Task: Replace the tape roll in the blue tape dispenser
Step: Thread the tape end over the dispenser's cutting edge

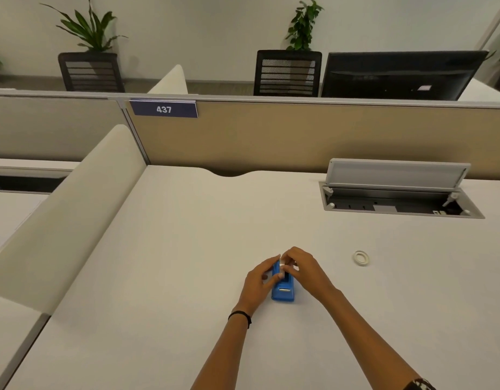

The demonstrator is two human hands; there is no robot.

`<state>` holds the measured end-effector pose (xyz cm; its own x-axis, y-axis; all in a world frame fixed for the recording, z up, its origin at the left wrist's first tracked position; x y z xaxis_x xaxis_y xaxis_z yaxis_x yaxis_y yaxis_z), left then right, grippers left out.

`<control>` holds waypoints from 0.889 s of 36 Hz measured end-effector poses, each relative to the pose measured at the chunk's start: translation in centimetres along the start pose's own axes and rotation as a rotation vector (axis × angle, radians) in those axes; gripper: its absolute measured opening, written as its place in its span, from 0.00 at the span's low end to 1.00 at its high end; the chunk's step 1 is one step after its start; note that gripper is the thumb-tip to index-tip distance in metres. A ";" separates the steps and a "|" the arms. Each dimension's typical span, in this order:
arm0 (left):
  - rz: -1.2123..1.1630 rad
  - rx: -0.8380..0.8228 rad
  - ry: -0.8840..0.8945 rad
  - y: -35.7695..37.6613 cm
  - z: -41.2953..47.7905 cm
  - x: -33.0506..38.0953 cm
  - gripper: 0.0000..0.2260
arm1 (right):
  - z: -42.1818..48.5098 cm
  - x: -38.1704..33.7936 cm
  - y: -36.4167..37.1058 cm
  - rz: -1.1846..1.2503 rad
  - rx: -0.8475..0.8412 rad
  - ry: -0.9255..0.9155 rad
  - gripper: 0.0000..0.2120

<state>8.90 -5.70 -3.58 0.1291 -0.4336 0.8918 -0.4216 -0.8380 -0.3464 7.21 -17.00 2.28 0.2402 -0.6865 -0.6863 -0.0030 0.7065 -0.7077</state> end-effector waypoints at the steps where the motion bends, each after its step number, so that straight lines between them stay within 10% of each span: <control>1: -0.001 0.001 -0.002 0.0 0.0 0.0 0.19 | 0.1 -0.1 -0.1 -0.013 0.011 0.000 0.03; 28: -0.051 -0.032 -0.030 0.4 -0.3 -0.7 0.16 | -1.9 -1.9 -1.0 -0.182 0.188 -0.085 0.15; 32: -0.052 -0.036 -0.026 0.4 -0.3 -0.6 0.15 | -2.9 -2.2 -0.3 -0.239 0.157 -0.138 0.05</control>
<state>8.35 -5.67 -4.18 0.1749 -0.3990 0.9001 -0.4458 -0.8472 -0.2890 3.86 -16.21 3.57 0.3460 -0.8138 -0.4670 0.2163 0.5535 -0.8043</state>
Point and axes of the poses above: each hand's wrist, its own z-axis towards the middle knuckle, its own y-axis out of the palm, x = y × z, the point moved 9 cm from there along z, towards the middle knuckle, and after that the axes turned 14 degrees about -y, right-handed, at the moved point
